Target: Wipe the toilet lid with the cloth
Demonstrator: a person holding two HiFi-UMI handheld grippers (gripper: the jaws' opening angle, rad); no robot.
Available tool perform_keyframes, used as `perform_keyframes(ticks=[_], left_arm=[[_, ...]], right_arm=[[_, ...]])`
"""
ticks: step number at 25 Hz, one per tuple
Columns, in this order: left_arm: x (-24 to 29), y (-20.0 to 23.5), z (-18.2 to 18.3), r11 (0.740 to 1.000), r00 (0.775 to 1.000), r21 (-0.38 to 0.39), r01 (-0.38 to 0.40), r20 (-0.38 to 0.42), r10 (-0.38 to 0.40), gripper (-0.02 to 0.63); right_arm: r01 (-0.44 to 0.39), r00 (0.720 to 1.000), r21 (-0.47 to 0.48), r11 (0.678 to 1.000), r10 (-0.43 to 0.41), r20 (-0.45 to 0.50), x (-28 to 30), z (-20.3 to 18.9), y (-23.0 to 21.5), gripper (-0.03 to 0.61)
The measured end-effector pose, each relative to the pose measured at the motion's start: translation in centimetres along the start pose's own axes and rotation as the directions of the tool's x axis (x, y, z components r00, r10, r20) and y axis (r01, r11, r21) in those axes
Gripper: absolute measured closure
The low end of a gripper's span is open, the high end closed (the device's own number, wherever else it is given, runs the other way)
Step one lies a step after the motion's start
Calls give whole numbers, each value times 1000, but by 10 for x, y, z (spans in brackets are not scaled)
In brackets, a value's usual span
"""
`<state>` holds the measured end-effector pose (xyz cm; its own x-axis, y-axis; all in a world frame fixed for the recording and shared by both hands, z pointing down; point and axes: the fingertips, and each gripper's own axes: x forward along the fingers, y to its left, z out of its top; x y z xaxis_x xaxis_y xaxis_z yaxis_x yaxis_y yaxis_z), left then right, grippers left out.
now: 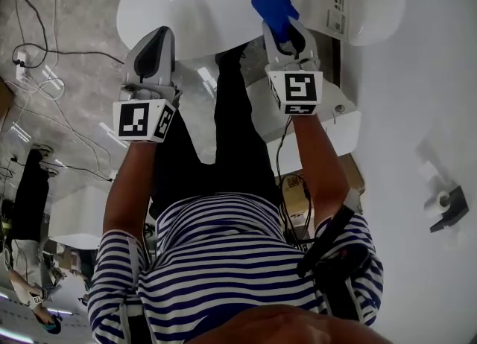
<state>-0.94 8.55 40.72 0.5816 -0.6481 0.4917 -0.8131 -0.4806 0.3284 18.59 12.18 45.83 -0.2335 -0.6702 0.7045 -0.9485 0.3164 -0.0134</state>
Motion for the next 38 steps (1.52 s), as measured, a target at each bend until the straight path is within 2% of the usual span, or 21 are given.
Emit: perform_keyframes(ticks=[5, 12, 22, 27, 38], left_arm=[[18, -19, -24, 1000, 999, 11, 22, -36, -21, 612], [27, -15, -50, 1000, 998, 19, 20, -55, -19, 612], [17, 0, -55, 1000, 998, 6, 13, -64, -13, 612], [9, 9, -49, 1000, 999, 4, 4, -53, -3, 612], [-32, 58, -50, 998, 997, -13, -60, -38, 59, 612]], right_arm=[[53, 998, 22, 998, -52, -32, 20, -46, -42, 471], [33, 997, 41, 999, -30, -70, 57, -97, -37, 471], [22, 994, 41, 999, -17, -105, 65, -109, -16, 471], [-29, 993, 18, 999, 31, -115, 65, -109, 19, 471], [-187, 973, 18, 982, 187, -132, 80, -107, 140, 471]])
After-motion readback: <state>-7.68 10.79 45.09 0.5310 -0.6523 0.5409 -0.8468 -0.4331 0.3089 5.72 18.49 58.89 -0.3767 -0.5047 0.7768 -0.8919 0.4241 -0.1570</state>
